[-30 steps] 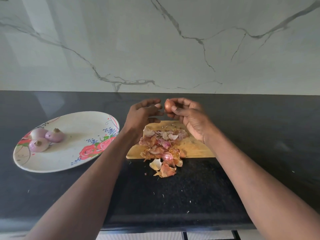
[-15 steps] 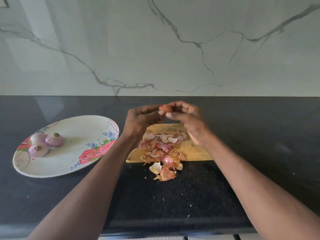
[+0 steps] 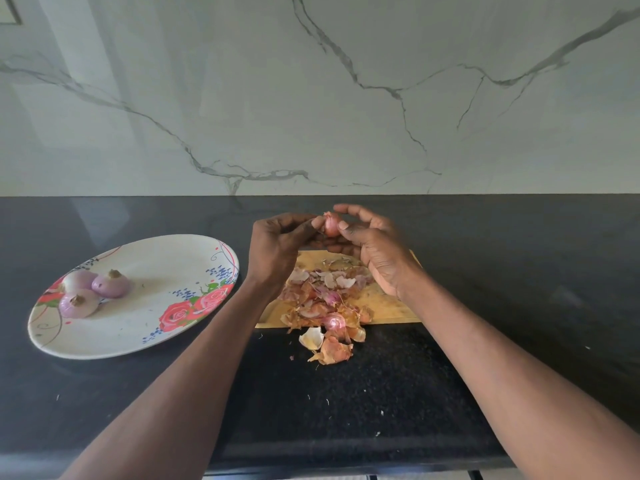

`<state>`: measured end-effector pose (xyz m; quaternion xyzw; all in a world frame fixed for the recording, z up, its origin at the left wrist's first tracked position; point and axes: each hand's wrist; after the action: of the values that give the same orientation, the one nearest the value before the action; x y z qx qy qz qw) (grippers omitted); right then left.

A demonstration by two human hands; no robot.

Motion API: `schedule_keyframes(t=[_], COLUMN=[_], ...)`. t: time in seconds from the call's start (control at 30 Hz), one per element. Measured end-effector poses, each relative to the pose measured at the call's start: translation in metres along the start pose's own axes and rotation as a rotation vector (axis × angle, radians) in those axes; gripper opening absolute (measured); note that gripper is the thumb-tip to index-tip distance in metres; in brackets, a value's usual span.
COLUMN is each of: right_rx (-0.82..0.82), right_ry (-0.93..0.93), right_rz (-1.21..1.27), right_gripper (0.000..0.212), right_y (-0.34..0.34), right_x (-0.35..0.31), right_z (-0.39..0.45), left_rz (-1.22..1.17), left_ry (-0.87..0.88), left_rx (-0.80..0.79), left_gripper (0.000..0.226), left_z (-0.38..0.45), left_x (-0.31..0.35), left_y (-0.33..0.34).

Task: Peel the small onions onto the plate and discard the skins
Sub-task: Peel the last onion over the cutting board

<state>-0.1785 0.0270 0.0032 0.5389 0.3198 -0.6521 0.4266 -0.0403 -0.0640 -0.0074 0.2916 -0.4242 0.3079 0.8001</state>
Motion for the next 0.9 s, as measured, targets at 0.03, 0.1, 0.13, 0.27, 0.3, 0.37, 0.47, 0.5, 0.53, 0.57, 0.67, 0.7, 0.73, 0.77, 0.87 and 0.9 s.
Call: schedule_keyframes(t=[0.03,0.1,0.13,0.27,0.3,0.37,0.47,0.5,0.53,0.57,0.67,0.7,0.73,0.77,0.87,0.9], right_rx=[-0.009,-0.026,-0.034,-0.033,-0.022,-0.004,0.010,0.012,0.012,0.008,-0.023,-0.034,-0.042,-0.047,-0.032,-0.015], right_ry=[0.005,0.008,0.009,-0.008,-0.008,0.006,0.032,0.038,0.042,0.044,0.043,0.040,0.036,0.032,0.032,0.034], right_rz=[0.004,0.005,0.012,0.027,0.028,0.028,0.013,0.004,-0.006,-0.015,-0.019,-0.011,0.001,0.016,0.052,0.062], right_gripper=[0.029,0.026,0.025,0.025,0.023,0.022,0.025,0.025,0.026,0.026,0.028,0.030,0.031,0.031,0.022,0.018], right_y=[-0.0001,0.0002,0.0007,0.0019,0.0017,0.0013,0.0006,0.0004,0.0004,0.0000,-0.0010,-0.0014,-0.0016,-0.0015,0.0000,0.0006], right_x=[-0.0002,0.0003,0.0003,-0.0005,-0.0004,-0.0002,-0.0001,-0.0004,-0.0011,-0.0016,-0.0030,-0.0030,-0.0030,-0.0029,-0.0039,-0.0038], right_z=[0.0002,0.0004,0.0001,-0.0015,-0.0017,-0.0014,0.0001,0.0004,0.0003,0.0000,-0.0018,-0.0022,-0.0022,-0.0020,-0.0012,-0.0007], left_rz=[0.018,0.049,0.057,0.064,0.068,0.071,0.062,0.064,0.066,0.068,0.078,0.078,0.079,0.080,0.086,0.084], left_ry=[0.002,0.005,0.003,-0.012,-0.015,-0.026,-0.043,-0.047,-0.052,-0.056,-0.064,-0.069,-0.072,-0.075,-0.081,-0.087], left_rx=[-0.007,-0.001,0.005,-0.009,-0.020,-0.028,-0.017,-0.015,-0.014,-0.013,-0.013,-0.010,-0.005,0.001,0.017,0.020], left_gripper=[0.009,0.010,0.011,0.012,0.013,0.013,0.014,0.014,0.014,0.014,0.014,0.014,0.014,0.014,0.014,0.015], left_z=[0.0004,0.0015,0.0021,0.0024,0.0017,0.0009,0.0015,0.0019,0.0021,0.0022,0.0018,0.0015,0.0016,0.0015,0.0023,0.0024], left_x=[-0.0012,-0.0031,-0.0035,-0.0031,-0.0029,-0.0020,-0.0020,-0.0023,-0.0025,-0.0026,-0.0014,-0.0011,-0.0009,-0.0005,-0.0016,-0.0017], left_y=[-0.0004,-0.0014,-0.0016,-0.0029,-0.0025,-0.0013,-0.0007,-0.0009,-0.0012,-0.0014,-0.0006,0.0000,0.0003,0.0005,0.0005,0.0002])
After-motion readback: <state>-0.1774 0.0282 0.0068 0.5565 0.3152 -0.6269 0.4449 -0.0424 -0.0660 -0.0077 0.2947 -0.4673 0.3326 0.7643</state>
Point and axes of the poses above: each hand's wrist, its own z-axis towards the middle knuckle, its own y-axis out of the palm, x = y × z, and after that the axes turned 8 degrees about -z, right-handed
